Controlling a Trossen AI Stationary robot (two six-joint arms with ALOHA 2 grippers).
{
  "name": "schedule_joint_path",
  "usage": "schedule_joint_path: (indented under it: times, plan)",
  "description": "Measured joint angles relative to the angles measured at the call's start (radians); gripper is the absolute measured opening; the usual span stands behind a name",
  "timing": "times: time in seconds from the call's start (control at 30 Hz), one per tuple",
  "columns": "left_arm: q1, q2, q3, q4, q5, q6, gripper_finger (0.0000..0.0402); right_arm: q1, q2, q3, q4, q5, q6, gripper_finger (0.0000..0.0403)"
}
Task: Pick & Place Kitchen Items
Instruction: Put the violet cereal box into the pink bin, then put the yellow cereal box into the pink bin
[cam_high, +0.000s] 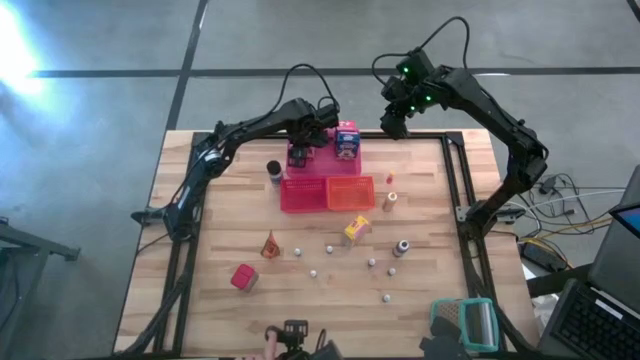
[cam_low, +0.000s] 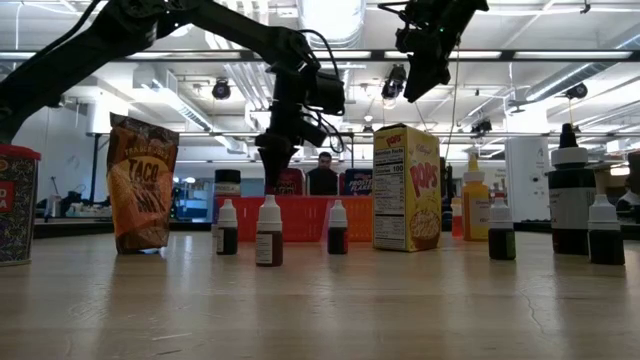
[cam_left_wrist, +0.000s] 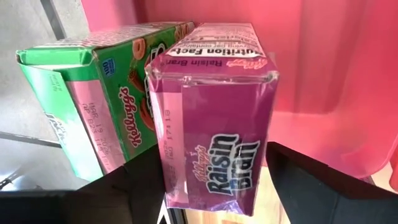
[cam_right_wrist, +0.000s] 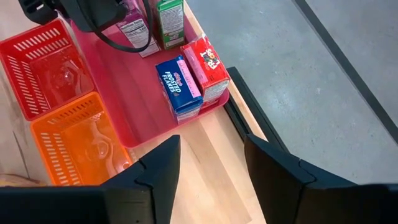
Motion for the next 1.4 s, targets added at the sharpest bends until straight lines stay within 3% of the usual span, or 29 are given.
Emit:
schedule_joint_path:
  times: [0.57,0.77,0.9,1.1,1.27,1.4]
  plan:
    - [0.001,-0.099,0.024,-0.017,-0.044,-0.003,0.0268,0.000,0.000,0.000,0.000,-0.005,-0.002,0.0142]
    - [0.002,-0.199,0.016,-0.035,-0.037,-0.134,0.0268,0.009,0.000,0.000,0.000,-0.156,-0.019,0.0129]
    - [0.004,-0.288,-0.008,-0.048,0.065,-0.214,0.0266,0.056,0.000,0.000,-0.007,-0.242,-0.078,0.0116]
    - [0.010,-0.487,-0.218,0.126,0.255,-0.233,0.0264,0.184,0.000,0.000,-0.031,-0.248,-0.215,0.0099]
    - [0.010,-0.655,-0.455,0.278,0.272,-0.245,0.0264,0.310,-0.001,0.000,-0.067,-0.244,-0.352,0.0091]
    - [0.010,-0.778,-0.631,0.372,0.273,-0.268,0.0264,0.400,-0.001,0.000,-0.098,-0.151,-0.414,0.0098]
